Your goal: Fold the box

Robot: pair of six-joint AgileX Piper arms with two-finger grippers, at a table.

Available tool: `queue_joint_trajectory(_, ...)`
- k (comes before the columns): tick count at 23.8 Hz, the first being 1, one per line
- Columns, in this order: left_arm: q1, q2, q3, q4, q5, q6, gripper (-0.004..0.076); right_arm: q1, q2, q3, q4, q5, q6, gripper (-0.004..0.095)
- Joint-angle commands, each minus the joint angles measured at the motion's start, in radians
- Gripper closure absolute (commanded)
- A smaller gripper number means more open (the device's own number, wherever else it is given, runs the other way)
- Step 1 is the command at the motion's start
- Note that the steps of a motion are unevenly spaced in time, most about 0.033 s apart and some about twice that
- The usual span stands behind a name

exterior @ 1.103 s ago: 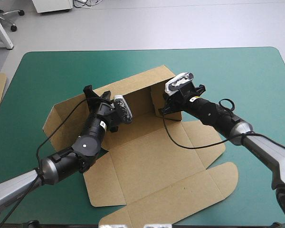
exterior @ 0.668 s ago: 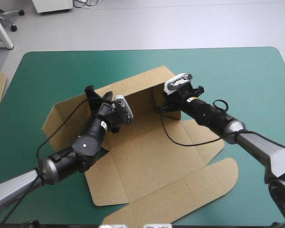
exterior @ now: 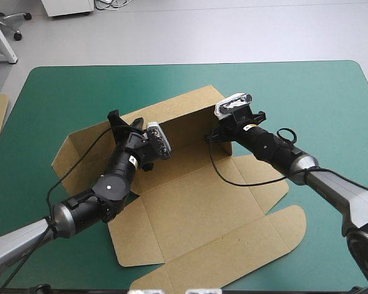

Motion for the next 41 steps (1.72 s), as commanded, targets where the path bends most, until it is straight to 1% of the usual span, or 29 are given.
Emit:
queue_joint_trajectory(1,-0.005,-0.029,-0.035,0.034,0.007,0.023,0.0728,0.007,-0.038,-0.025,0.001,0.003,-0.006,0.0922)
queue_joint_trajectory(2,-0.009,-0.029,-0.035,0.034,0.004,0.032,0.0706,0.007,-0.038,-0.025,0.001,0.003,-0.006,0.0922)
queue_joint_trajectory(4,-0.034,-0.029,-0.035,0.034,0.000,0.067,0.0622,0.007,-0.038,-0.025,0.001,0.003,-0.006,0.0922)
queue_joint_trajectory(7,-0.087,-0.029,-0.035,0.031,0.018,0.073,0.0459,0.007,-0.038,-0.025,0.004,0.001,-0.001,0.0922)
queue_joint_trajectory(8,-0.099,-0.029,-0.035,0.027,0.029,0.073,0.0437,0.007,-0.038,-0.025,0.008,0.001,0.001,0.0922)
queue_joint_trajectory(10,-0.126,-0.029,-0.035,0.027,0.064,0.073,0.0419,0.007,-0.038,-0.025,0.008,0.001,0.001,0.0922)
queue_joint_trajectory(15,-0.220,-0.029,-0.035,0.003,0.164,0.071,0.0420,0.007,-0.038,-0.025,0.008,-0.007,0.001,0.0922)
queue_joint_trajectory(23,-0.426,-0.031,-0.037,-0.064,0.423,0.064,0.0423,0.007,-0.038,-0.025,0.019,-0.008,0.001,0.0922)
queue_joint_trajectory(24,-0.444,-0.031,-0.041,-0.087,0.449,0.064,0.0435,0.007,-0.038,-0.025,0.019,-0.008,0.001,0.0922)
queue_joint_trajectory(25,-0.461,-0.031,-0.047,-0.119,0.475,0.064,0.0465,0.007,-0.038,-0.025,0.021,-0.005,0.001,0.0922)
queue_joint_trajectory(27,-0.483,-0.031,-0.064,-0.168,0.514,0.068,0.0574,0.007,-0.038,-0.025,0.021,0.001,0.001,0.0922)
queue_joint_trajectory(29,-0.496,-0.040,-0.106,-0.219,0.524,0.083,0.0731,0.007,-0.038,-0.025,0.021,0.015,0.001,0.0922)
queue_joint_trajectory(30,-0.496,-0.046,-0.130,-0.256,0.513,0.097,0.0727,0.007,-0.038,-0.025,0.021,0.020,0.001,0.0922)
queue_joint_trajectory(32,-0.496,-0.062,-0.219,-0.423,0.496,0.181,0.0727,0.007,-0.038,-0.025,0.021,0.029,0.001,0.0922)
queue_joint_trajectory(33,-0.496,-0.068,-0.290,-0.530,0.502,0.263,0.0727,0.007,-0.038,-0.025,0.021,0.031,0.001,0.0922)
queue_joint_trajectory(34,-0.496,-0.068,-0.318,-0.571,0.511,0.295,0.0727,0.007,-0.038,-0.025,0.021,0.033,0.001,0.0922)
queue_joint_trajectory(35,-0.494,-0.068,-0.384,-0.626,0.538,0.351,0.0727,0.007,-0.038,-0.025,0.021,0.042,0.001,0.0922)
queue_joint_trajectory(36,-0.485,-0.068,-0.412,-0.642,0.549,0.364,0.0727,0.007,-0.038,-0.025,0.021,0.051,0.001,0.0922)
queue_joint_trajectory(39,-0.378,-0.068,-0.499,-0.734,0.547,0.423,0.0727,0.007,-0.038,-0.025,0.021,0.068,0.001,0.0922)
queue_joint_trajectory(40,-0.316,-0.068,-0.525,-0.767,0.536,0.438,0.0727,0.007,-0.038,-0.025,0.021,0.069,0.001,0.0922)
queue_joint_trajectory(41,-0.219,-0.068,-0.563,-0.827,0.508,0.471,0.0727,0.007,-0.038,-0.025,0.021,0.074,0.001,0.0922)
